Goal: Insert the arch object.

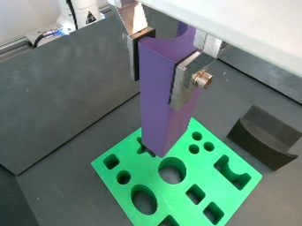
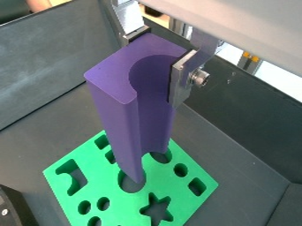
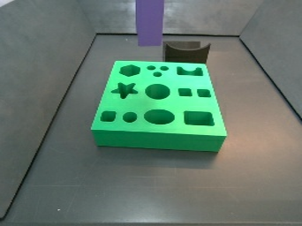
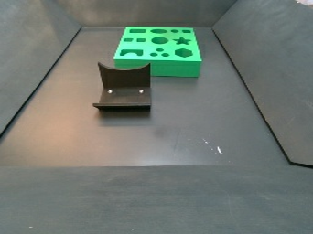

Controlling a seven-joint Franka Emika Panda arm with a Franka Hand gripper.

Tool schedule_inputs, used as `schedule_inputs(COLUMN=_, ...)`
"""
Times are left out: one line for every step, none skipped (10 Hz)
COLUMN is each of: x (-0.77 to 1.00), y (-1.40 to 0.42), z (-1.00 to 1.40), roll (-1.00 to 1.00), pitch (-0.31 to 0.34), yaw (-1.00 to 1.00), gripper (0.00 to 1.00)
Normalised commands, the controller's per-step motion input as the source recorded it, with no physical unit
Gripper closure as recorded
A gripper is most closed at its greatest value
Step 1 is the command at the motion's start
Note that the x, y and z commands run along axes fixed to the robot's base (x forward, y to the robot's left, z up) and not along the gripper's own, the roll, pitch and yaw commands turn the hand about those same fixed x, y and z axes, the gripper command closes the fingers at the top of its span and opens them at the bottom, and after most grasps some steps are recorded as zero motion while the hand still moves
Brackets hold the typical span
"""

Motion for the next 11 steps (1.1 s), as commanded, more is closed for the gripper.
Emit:
schedule_inputs(x=0.28, y=0.00, z=0.00, roll=-0.04, pitch=-0.026, yaw=-0.63, gripper=1.00)
schedule_inputs(x=0.00, y=0.00, z=0.00, roll=-0.01, pitch=-0.054, yaw=-1.00, gripper=1.00)
schedule_inputs(x=0.00, y=0.00, z=0.00, roll=-0.01, pitch=-0.056, yaw=-1.00, gripper=1.00)
schedule_inputs(x=0.13, y=0.04, z=0.00, roll=0.00, pitch=-0.036, yaw=-0.97, gripper=1.00)
schedule_inputs(x=0.24, y=0.09, z=-0.07, roll=0.00, pitch=-0.040, yaw=-0.90, gripper=1.00)
schedule_inputs(x=0.37, y=0.13, z=-0.05, roll=0.00, pitch=-0.051, yaw=-0.81, gripper=1.00)
schedule_inputs(x=0.48, y=0.13, z=-0.09, roll=0.00, pitch=-0.057, yaw=-0.72, gripper=1.00)
schedule_inputs(x=0.51, y=0.12, z=-0.13, roll=0.00, pitch=-0.061, yaw=-0.69, gripper=1.00)
schedule_inputs(x=0.54, y=0.08, z=-0.28, roll=0.07, pitch=-0.069, yaw=-0.67, gripper=1.00)
schedule_inputs(x=0.52, y=0.03, z=-0.35, roll=0.14, pitch=-0.034, yaw=-0.70, gripper=1.00)
schedule_inputs(x=0.46, y=0.00, z=-0.36, roll=0.18, pitch=-0.003, yaw=-0.76, gripper=1.00)
